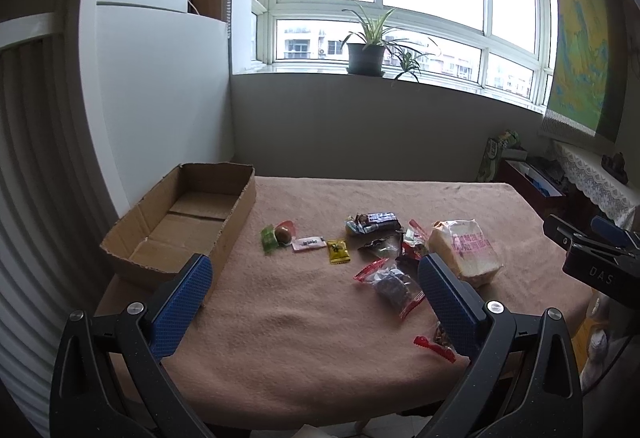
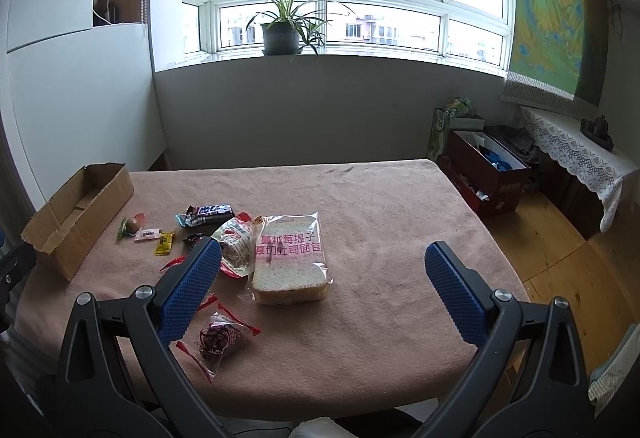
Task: Organize snacks
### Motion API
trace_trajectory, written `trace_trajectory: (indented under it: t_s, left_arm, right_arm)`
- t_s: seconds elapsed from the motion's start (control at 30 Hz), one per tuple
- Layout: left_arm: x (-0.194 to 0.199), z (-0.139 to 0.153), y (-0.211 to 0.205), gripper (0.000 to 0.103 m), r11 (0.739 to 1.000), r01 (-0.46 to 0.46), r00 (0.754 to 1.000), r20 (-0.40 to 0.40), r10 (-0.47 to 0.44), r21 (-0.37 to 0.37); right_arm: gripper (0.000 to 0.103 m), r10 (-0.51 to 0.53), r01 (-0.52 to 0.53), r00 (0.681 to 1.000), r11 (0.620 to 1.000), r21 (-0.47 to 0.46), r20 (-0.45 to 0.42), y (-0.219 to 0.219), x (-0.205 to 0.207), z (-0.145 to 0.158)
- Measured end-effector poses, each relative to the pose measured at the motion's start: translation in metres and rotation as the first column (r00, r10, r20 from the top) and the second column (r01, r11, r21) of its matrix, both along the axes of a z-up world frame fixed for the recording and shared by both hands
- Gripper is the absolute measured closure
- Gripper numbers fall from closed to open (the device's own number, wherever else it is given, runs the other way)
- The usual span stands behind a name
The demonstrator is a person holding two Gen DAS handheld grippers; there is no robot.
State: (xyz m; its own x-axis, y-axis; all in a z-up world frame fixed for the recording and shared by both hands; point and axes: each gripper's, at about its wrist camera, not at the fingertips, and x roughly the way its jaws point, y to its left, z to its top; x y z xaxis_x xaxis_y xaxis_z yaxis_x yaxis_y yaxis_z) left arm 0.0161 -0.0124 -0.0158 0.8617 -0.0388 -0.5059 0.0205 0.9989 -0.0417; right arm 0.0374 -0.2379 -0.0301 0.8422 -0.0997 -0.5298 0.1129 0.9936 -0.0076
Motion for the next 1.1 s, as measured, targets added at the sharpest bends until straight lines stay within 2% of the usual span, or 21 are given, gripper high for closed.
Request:
trace_trajectory:
  t_s: [0.33,0.6,0.77,0.9,1.1]
  left_arm:
    - [0.008,-0.01,0.0,0.001,1.0,0.015,0.999,-0.034,-0.016,-0.007]
    - [0.014,-0.022,0.004,0.001,0.999,0.032,0.997,-0.075,-0.034,-0.03]
    - [0.023,-0.034,0.003,0.001,0.998,0.051,0.992,-0.117,-0.056,-0.048]
    - [0.035,-0.043,0.001,0.003,0.995,0.073,0.984,-0.157,-0.082,-0.063]
    - [0.066,-0.063,-0.011,0.015,0.985,0.141,0.951,-0.263,-0.164,-0.102]
  right_arm:
    - [0.0,0.003,-0.002,0.999,1.0,0.021,-0.048,-0.012,0.01,-0.015]
    - [0.0,0.077,-0.062,0.989,0.991,0.116,-0.129,-0.015,0.011,-0.036]
    - [0.0,0.168,-0.124,0.966,0.969,0.216,-0.197,0.001,0.008,-0.057]
    - [0.0,0.216,-0.158,0.944,0.96,0.233,-0.251,0.023,0.008,-0.078]
    - [0.004,0.271,-0.196,0.917,0.945,0.262,-0.292,0.047,0.014,-0.093]
